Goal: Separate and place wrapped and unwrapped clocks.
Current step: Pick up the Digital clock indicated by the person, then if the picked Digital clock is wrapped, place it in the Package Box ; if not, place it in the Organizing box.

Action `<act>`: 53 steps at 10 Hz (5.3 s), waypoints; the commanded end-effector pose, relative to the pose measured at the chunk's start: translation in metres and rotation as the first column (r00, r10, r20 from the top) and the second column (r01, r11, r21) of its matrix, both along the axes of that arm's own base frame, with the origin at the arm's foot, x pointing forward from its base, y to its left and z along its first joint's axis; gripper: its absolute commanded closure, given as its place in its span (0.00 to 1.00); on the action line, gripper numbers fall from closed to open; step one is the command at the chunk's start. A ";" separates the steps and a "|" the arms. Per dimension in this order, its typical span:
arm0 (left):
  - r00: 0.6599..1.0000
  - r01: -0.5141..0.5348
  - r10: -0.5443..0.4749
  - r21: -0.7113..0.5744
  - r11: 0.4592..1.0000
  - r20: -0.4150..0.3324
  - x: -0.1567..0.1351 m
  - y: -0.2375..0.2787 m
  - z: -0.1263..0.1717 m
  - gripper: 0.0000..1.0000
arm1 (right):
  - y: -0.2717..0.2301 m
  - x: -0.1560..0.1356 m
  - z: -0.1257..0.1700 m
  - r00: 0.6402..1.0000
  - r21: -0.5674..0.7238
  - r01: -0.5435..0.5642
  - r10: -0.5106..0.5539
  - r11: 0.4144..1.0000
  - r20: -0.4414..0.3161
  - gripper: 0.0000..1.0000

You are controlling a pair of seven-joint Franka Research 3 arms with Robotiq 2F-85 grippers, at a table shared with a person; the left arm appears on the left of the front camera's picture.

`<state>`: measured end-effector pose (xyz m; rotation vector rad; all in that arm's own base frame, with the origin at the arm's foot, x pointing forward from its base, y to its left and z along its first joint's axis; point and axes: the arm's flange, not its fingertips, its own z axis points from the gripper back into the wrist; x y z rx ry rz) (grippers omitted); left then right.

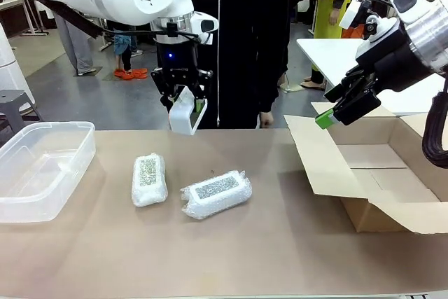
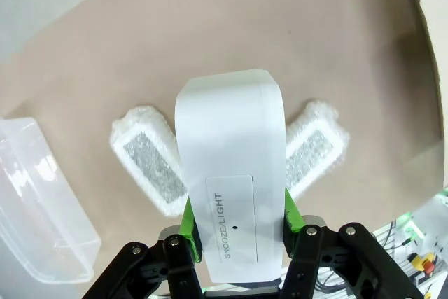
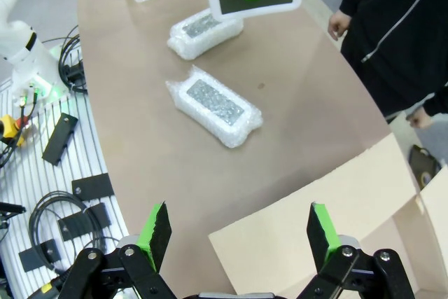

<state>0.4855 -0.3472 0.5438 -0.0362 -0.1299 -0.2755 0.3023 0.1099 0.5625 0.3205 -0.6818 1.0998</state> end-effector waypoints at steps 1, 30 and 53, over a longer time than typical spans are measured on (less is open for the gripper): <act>0.997 0.068 -0.068 0.011 0.998 -0.032 -0.017 0.007 -0.004 1.00 | -0.001 0.001 -0.001 1.000 0.024 -0.018 0.018 1.000 -0.013 0.00; 0.968 -0.202 0.198 -0.013 0.979 -0.153 0.000 0.352 -0.021 0.49 | -0.001 0.001 -0.001 1.000 0.024 -0.018 0.018 1.000 -0.013 0.00; 0.937 -0.259 0.279 0.118 0.959 -0.209 0.010 0.434 -0.014 0.00 | -0.001 0.001 -0.001 1.000 0.024 -0.018 0.018 1.000 -0.013 0.00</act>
